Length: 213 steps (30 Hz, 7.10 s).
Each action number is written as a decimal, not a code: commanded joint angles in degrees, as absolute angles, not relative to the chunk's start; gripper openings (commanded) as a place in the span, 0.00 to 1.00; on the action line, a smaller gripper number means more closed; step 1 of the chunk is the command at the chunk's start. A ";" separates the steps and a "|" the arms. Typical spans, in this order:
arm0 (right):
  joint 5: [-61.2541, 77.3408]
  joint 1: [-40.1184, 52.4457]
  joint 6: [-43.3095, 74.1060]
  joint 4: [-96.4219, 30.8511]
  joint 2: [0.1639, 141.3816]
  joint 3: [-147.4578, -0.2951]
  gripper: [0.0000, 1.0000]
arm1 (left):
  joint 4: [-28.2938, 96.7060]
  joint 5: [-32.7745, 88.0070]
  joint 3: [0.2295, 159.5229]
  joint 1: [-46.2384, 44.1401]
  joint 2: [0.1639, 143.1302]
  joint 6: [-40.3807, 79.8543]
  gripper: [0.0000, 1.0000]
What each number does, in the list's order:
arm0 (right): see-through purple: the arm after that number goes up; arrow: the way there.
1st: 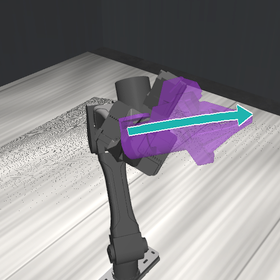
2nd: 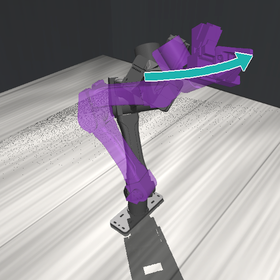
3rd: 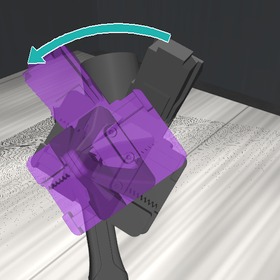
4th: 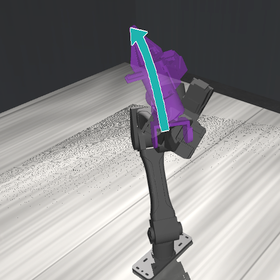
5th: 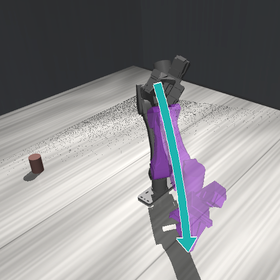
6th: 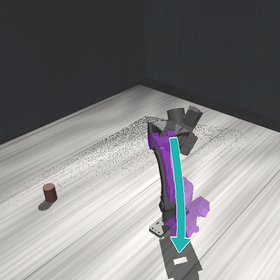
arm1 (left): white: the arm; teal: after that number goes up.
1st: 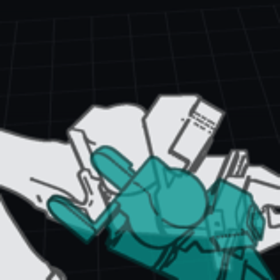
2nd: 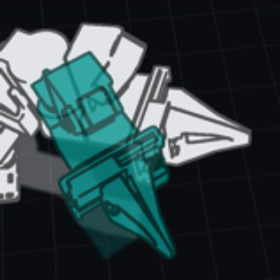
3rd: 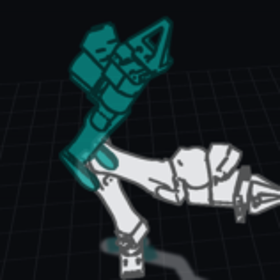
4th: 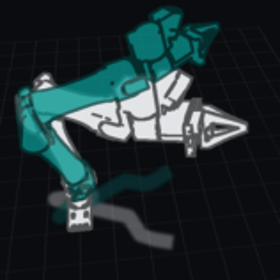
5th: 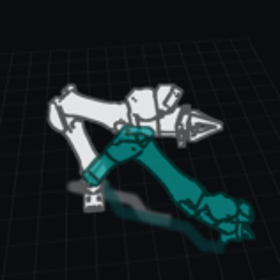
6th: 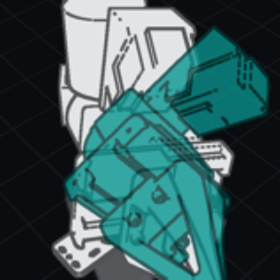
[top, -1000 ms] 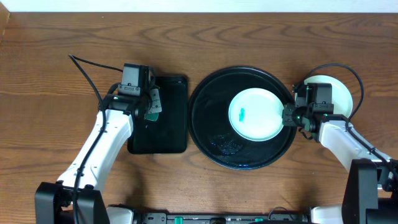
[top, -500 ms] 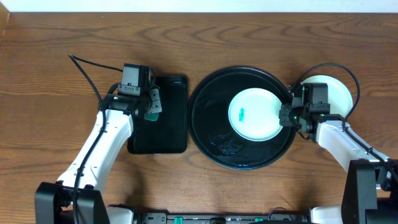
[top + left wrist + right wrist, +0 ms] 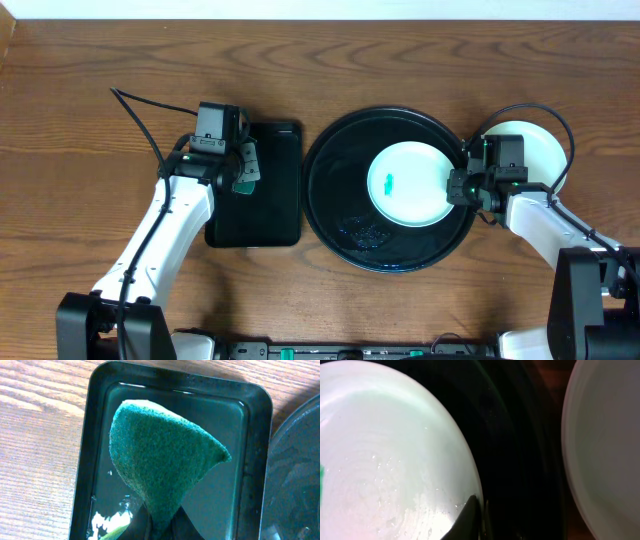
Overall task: Clean dirty plates on tray and stack at the side
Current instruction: 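Hold the plate rim with the right gripper, pulling it slightly left, then move the left gripper with the sponge over the pale green plate, then scrub the plate surface with the sponge in the left gripper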
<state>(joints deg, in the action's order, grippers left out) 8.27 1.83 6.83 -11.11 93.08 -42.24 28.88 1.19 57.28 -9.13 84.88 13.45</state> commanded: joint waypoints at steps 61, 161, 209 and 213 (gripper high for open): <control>18.48 8.25 21.80 -11.53 93.86 -41.67 0.01 | 35.24 6.26 72.25 -29.12 87.53 31.86 0.07; 14.61 12.86 14.24 -9.43 93.89 -41.67 0.01 | 20.38 16.80 72.25 -38.33 97.80 28.75 0.07; 14.61 12.86 14.26 -9.19 93.89 -41.67 0.01 | 22.94 3.64 69.47 -38.33 116.11 28.80 0.08; 14.61 12.86 14.28 -9.17 93.89 -41.67 0.01 | 22.94 9.98 69.47 -38.35 116.11 28.82 0.08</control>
